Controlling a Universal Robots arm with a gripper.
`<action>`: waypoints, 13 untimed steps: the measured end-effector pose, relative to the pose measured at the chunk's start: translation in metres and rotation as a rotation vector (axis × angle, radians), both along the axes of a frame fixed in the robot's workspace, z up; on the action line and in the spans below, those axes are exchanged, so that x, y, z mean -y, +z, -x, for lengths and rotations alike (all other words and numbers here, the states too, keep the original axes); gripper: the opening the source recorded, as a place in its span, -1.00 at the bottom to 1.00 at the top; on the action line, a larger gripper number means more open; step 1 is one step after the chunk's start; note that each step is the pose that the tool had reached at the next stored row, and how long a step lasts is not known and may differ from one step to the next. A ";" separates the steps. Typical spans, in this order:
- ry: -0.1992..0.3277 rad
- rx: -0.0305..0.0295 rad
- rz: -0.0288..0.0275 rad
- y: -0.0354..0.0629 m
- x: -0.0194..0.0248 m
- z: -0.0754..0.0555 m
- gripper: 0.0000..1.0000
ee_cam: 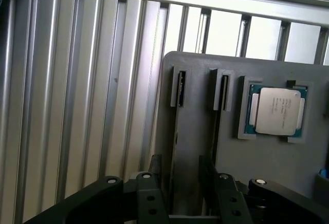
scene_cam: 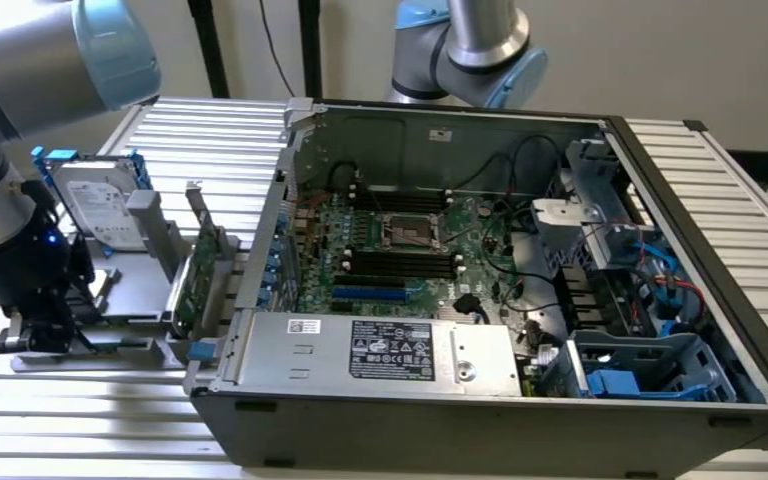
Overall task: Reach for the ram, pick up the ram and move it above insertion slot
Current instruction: 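Pick up the ram and move it above insertion slot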
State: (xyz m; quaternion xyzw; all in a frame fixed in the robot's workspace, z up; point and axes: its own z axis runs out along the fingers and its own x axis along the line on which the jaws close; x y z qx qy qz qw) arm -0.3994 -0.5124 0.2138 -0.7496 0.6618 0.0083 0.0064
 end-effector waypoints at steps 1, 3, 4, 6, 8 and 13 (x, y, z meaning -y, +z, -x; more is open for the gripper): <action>0.000 -0.0001 0.0000 -0.0019 0.0000 0.000 -0.15; 0.000 -0.0006 0.0001 -0.0050 0.0000 0.000 -0.15; 0.000 -0.0008 0.0001 -0.0061 0.0000 0.000 -0.15; 0.000 -0.0011 0.0000 -0.0079 0.0000 0.000 -0.15; 0.000 -0.0021 0.0001 -0.0097 0.0000 0.000 -0.15; 0.000 -0.0053 0.0001 -0.0129 0.0000 -0.002 -0.15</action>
